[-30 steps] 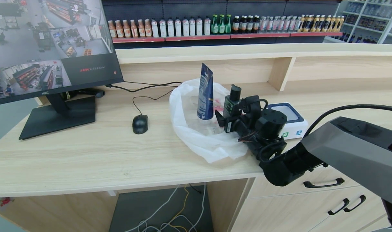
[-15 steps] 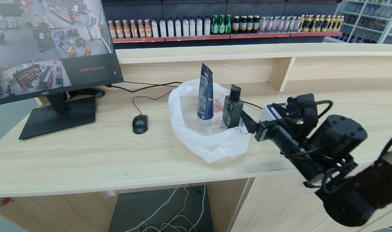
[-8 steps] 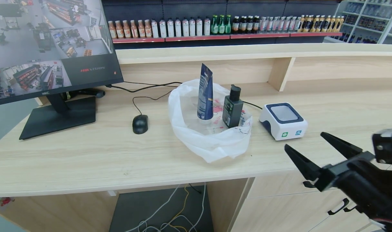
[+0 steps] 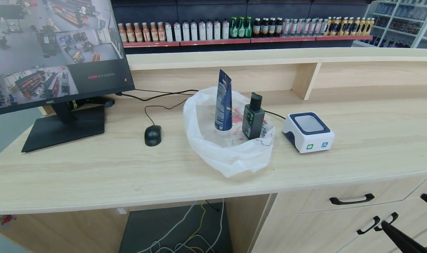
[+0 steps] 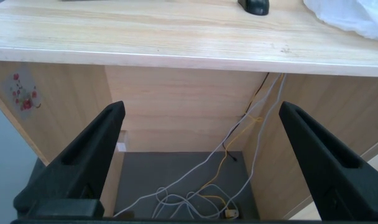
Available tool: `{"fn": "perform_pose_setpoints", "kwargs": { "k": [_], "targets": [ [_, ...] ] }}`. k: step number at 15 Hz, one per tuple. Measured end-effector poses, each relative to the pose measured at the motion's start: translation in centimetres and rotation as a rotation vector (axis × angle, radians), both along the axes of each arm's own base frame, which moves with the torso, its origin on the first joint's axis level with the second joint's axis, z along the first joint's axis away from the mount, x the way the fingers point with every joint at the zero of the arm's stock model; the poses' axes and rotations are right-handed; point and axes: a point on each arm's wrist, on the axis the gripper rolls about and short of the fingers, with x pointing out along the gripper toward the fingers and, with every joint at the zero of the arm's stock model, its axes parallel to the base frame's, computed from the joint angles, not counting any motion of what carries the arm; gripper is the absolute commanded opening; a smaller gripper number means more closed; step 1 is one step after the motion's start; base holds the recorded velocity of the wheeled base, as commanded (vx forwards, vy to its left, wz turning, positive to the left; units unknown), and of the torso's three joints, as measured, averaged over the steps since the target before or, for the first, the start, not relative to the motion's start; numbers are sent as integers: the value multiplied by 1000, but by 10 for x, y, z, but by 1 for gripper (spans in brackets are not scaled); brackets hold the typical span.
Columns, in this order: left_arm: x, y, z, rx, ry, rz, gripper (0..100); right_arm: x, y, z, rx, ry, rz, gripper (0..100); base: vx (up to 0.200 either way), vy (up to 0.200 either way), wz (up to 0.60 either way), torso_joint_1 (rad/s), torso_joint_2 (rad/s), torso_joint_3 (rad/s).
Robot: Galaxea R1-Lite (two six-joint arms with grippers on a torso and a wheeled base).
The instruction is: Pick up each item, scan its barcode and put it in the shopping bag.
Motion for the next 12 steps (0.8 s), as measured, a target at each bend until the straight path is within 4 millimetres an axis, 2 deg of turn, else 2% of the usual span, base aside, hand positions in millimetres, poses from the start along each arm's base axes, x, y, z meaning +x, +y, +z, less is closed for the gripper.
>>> {"fn": "perform_pose_setpoints", "kwargs": {
  "k": [4, 5, 9, 12],
  "targets": [
    [0, 0, 0, -1, 0, 0, 100, -58, -28, -47, -128, 186, 52, 100, 0, 0, 0, 0, 0, 0],
    [0, 0, 0, 0, 0, 0, 100, -67, -32, -51, -123, 175, 60, 100, 0, 0, 0, 0, 0, 0],
    [0, 0, 0, -1, 0, 0, 100, -77, -36, -50, -66, 79, 123, 100, 0, 0, 0, 0, 0, 0],
    [0, 0, 0, 0, 0, 0, 100, -78, -35, -49, -32, 84, 23, 100, 0, 0, 0, 0, 0, 0]
  ]
}}
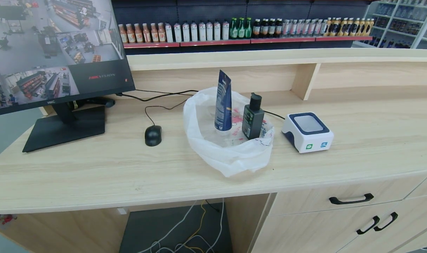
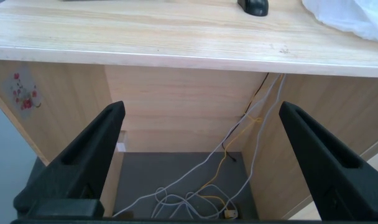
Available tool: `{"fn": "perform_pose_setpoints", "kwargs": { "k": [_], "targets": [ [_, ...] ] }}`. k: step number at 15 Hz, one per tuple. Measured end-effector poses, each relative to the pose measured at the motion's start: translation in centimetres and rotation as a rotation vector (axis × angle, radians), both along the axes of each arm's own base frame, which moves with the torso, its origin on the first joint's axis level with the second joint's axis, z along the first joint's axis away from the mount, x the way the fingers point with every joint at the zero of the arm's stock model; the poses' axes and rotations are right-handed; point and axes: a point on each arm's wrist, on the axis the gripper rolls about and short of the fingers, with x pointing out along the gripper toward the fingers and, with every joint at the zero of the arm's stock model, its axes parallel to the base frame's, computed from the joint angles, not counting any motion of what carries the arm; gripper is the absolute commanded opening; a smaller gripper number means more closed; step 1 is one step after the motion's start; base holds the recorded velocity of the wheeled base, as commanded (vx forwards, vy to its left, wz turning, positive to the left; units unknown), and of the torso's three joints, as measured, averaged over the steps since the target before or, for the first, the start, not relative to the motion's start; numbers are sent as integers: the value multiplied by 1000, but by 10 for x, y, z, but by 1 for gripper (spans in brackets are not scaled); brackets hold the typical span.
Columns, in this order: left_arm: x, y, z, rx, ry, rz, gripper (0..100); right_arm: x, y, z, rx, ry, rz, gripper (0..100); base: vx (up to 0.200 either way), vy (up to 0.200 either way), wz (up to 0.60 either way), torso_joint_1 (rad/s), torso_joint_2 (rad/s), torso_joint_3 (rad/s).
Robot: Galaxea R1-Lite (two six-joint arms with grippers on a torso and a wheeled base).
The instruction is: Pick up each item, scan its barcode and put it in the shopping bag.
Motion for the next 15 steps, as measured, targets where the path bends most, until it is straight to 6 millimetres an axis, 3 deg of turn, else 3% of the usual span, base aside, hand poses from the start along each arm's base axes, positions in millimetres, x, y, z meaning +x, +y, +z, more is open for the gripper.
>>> {"fn": "perform_pose_setpoints", "kwargs": {
  "k": [7, 12, 15],
  "targets": [
    [0, 0, 0, 4, 0, 0, 100, 1, 9, 1, 27, 44, -370, 100, 0, 0, 0, 0, 0, 0],
    [0, 0, 0, 2, 0, 0, 100, -1, 13, 0, 76, -126, -325, 100, 0, 0, 0, 0, 0, 0],
    [0, 0, 0, 3, 0, 0, 100, 2, 13, -12, 98, -103, -329, 100, 0, 0, 0, 0, 0, 0]
  ]
}}
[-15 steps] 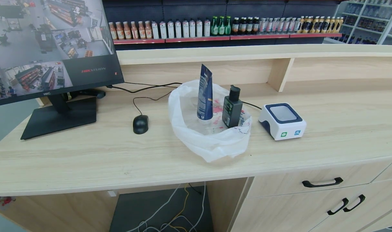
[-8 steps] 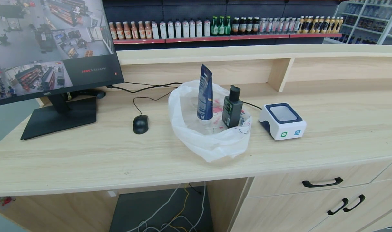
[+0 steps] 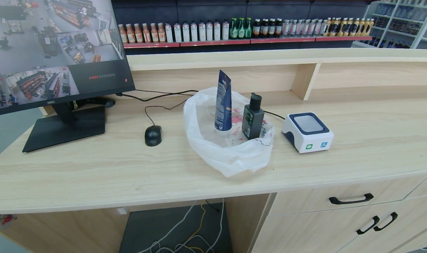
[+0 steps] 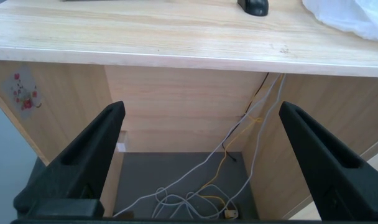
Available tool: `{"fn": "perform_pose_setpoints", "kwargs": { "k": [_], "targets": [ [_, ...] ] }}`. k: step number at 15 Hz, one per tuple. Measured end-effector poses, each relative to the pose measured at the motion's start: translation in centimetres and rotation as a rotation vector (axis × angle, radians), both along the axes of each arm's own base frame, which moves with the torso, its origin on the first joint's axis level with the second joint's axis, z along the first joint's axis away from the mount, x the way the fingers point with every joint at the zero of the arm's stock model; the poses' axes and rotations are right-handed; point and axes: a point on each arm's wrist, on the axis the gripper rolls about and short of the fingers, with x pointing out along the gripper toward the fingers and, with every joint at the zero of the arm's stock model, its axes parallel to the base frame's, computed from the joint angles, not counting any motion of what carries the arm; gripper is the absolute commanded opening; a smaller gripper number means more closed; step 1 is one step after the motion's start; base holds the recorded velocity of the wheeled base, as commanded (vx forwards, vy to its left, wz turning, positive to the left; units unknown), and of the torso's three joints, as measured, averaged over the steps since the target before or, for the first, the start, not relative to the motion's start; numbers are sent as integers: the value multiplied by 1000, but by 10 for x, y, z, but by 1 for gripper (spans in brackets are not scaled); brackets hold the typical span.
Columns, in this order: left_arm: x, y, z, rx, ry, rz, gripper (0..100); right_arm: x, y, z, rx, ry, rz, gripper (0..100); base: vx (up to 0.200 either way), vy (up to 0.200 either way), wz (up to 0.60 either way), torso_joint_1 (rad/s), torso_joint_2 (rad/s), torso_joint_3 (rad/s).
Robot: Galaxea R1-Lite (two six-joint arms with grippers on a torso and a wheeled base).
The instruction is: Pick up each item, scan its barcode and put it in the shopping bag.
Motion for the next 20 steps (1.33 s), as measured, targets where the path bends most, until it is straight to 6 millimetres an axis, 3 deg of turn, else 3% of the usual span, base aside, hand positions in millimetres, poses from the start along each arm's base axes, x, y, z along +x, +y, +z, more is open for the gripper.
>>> {"fn": "perform_pose_setpoints", "kwargs": {
  "k": [8, 20],
  "targets": [
    [0, 0, 0, 6, 0, 0, 100, 0, 0, -2, 31, 9, -4, 100, 0, 0, 0, 0, 0, 0],
    [0, 0, 0, 10, 1, 0, 100, 0, 0, -2, 30, 9, -4, 100, 0, -200, 0, 4, 1, 2]
  ]
}}
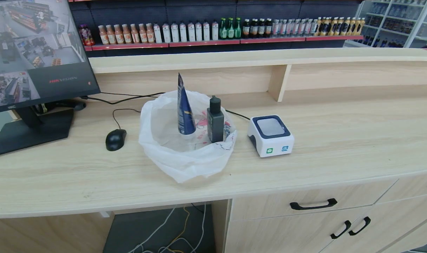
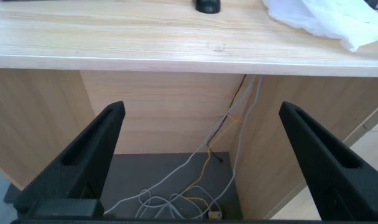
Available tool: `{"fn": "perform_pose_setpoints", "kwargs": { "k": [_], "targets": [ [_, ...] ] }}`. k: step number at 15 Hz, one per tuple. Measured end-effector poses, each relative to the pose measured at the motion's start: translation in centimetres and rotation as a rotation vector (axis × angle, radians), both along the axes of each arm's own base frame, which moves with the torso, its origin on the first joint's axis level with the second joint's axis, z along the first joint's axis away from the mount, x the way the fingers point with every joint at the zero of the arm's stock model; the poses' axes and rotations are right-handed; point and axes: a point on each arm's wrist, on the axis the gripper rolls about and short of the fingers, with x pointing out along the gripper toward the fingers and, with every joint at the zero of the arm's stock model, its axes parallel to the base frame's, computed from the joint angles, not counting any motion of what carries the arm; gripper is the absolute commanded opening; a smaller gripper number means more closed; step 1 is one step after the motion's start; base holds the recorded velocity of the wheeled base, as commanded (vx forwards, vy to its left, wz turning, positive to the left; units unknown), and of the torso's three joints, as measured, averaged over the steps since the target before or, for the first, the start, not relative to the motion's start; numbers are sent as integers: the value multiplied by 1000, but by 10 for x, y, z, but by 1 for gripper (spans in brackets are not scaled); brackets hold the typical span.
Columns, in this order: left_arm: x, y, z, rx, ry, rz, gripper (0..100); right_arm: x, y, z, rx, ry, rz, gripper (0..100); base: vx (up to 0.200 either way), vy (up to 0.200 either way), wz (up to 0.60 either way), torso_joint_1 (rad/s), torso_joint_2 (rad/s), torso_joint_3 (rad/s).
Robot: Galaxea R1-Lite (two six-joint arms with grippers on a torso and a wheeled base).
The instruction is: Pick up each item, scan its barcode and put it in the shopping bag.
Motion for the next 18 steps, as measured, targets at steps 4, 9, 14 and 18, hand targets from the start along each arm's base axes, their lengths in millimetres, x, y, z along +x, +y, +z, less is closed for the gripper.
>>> {"fn": "perform_pose_setpoints", "kwargs": {
  "k": [4, 9, 14, 18],
  "targets": [
    [0, 0, 0, 0, 0, 0, 100, 0, 0, 0, 1, 0, 0, 100, 0, -200, 0, 4, 0, 5],
    [0, 0, 0, -3, -1, 0, 100, 0, 0, 0, 3, 0, 0, 100, 0, -200, 0, 5, 3, 2],
    [0, 0, 0, -6, -1, -1, 100, 0, 0, 0, 2, -1, 0, 100, 0, 0, 0, 0, 0, 0],
    [0, 0, 0, -6, -1, -1, 100, 0, 0, 0, 0, 0, 0, 100, 0, 0, 0, 0, 0, 0]
  ]
}}
